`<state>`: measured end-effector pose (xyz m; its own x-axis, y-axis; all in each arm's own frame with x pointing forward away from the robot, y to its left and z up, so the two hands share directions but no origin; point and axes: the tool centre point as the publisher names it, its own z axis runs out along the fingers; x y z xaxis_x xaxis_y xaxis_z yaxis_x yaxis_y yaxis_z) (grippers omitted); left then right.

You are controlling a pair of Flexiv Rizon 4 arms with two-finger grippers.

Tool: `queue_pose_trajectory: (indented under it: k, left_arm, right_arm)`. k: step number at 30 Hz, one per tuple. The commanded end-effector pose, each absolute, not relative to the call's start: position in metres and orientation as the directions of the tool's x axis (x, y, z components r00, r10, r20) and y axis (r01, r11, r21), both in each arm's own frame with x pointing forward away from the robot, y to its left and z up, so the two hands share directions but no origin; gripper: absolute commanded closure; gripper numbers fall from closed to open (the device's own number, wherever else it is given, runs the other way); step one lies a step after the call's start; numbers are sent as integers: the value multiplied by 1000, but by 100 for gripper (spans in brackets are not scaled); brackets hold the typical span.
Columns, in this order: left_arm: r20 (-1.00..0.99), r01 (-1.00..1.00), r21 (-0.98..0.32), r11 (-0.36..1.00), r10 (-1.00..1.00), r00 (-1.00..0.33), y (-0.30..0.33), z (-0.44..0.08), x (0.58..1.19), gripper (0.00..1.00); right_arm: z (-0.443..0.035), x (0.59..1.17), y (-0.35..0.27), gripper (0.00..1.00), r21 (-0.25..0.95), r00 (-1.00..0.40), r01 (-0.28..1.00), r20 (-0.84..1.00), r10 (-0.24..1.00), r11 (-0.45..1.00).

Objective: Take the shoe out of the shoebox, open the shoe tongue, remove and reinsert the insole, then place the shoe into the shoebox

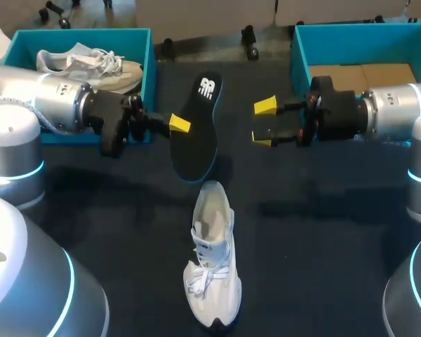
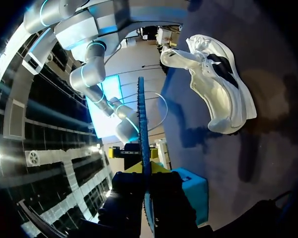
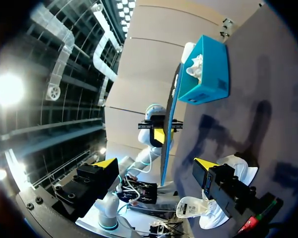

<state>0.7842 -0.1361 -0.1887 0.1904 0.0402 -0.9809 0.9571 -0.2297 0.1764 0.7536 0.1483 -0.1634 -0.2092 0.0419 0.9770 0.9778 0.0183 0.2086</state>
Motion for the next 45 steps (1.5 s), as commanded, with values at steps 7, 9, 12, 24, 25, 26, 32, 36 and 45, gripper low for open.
queue_pose_trajectory:
  k: [7,9,12,24,25,26,32,36,45]
  left_arm:
    - [-986,969,156,-193,24,163,-155,-203,780,100]
    - [-987,971,152,-187,21,159,-158,-203,780,100]
    - [-988,974,146,-173,18,151,-161,-203,782,100]
    - [-992,980,124,-158,20,128,-167,-204,791,100]
    - [-992,980,124,-158,20,128,-167,-204,791,100]
    - [-992,980,124,-158,20,128,-167,-204,791,100]
    - [-992,980,124,-158,20,128,-167,-204,791,100]
    - [-992,980,124,-158,20,128,-167,-204,791,100]
    - [-992,980,124,-158,20,128,-167,-204,791,100]
  right_arm:
    - [-182,746,178,0,111,-109,992,993,50,-51]
    - [-184,745,183,0,95,-92,994,994,58,-55]
    - [-186,744,189,0,81,-77,995,995,63,-55]
    - [-189,739,201,0,32,-29,998,998,63,-54]
    - [-189,739,201,0,32,-29,998,998,63,-54]
    - [-189,739,201,0,32,-29,998,998,63,-54]
    - [-186,737,206,0,32,-28,998,997,71,-60]
    - [-186,735,217,0,29,-24,998,995,100,-50]
    - [-182,734,225,0,-4,8,1000,986,164,-27]
